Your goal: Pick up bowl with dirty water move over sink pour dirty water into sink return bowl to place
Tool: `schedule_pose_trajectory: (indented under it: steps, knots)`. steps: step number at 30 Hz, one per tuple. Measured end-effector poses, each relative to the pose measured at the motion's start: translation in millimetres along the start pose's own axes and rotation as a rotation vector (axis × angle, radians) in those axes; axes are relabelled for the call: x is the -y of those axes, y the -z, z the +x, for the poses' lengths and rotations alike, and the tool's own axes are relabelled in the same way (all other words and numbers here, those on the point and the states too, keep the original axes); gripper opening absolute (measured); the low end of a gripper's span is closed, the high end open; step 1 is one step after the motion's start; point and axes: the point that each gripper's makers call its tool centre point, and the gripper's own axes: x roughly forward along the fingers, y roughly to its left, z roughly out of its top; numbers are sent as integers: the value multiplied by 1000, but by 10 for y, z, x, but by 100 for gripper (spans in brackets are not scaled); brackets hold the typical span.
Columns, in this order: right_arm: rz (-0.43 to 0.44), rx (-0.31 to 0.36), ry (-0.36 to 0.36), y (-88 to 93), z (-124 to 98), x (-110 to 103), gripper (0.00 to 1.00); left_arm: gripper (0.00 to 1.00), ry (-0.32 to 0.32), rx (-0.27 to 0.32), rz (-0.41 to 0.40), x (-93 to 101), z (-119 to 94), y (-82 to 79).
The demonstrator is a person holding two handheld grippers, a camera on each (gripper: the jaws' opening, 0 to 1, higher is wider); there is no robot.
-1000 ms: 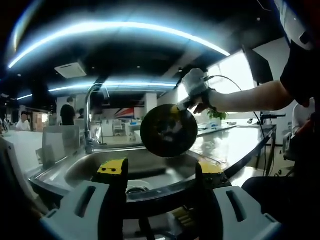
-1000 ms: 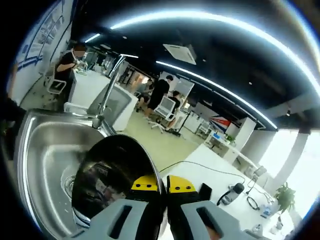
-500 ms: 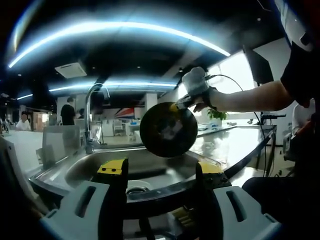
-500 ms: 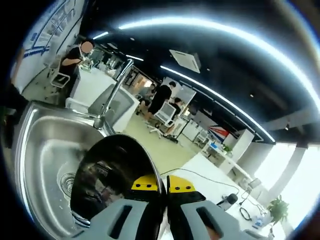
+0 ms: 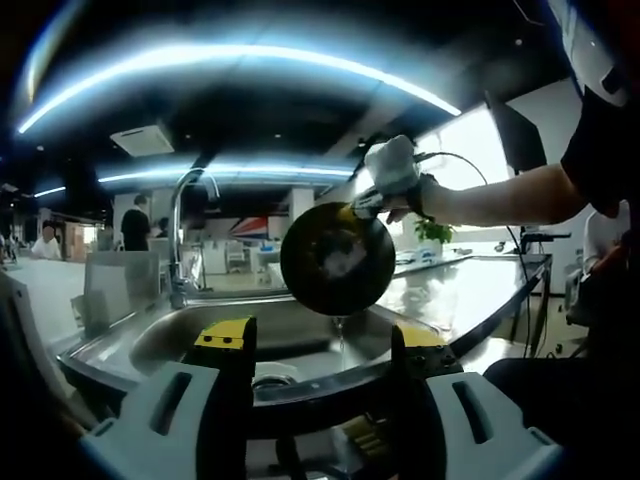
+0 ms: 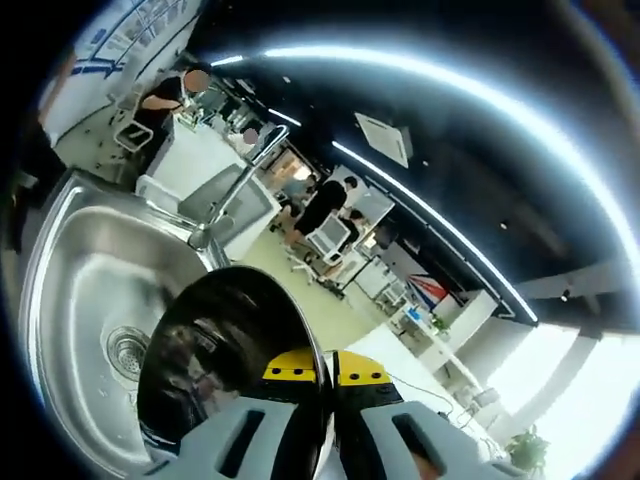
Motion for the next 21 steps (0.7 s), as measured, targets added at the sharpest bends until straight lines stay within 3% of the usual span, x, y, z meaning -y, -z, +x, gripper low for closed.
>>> schedule_pose_trajectory:
  steps: [13, 21]
  knots:
    - [-38, 31, 8, -87, -41, -18, 0, 54, 4, 2, 6, 8, -6, -25]
    - [-152, 67, 29, -177, -67, -56, 0, 54, 5, 2, 7, 10, 2, -33]
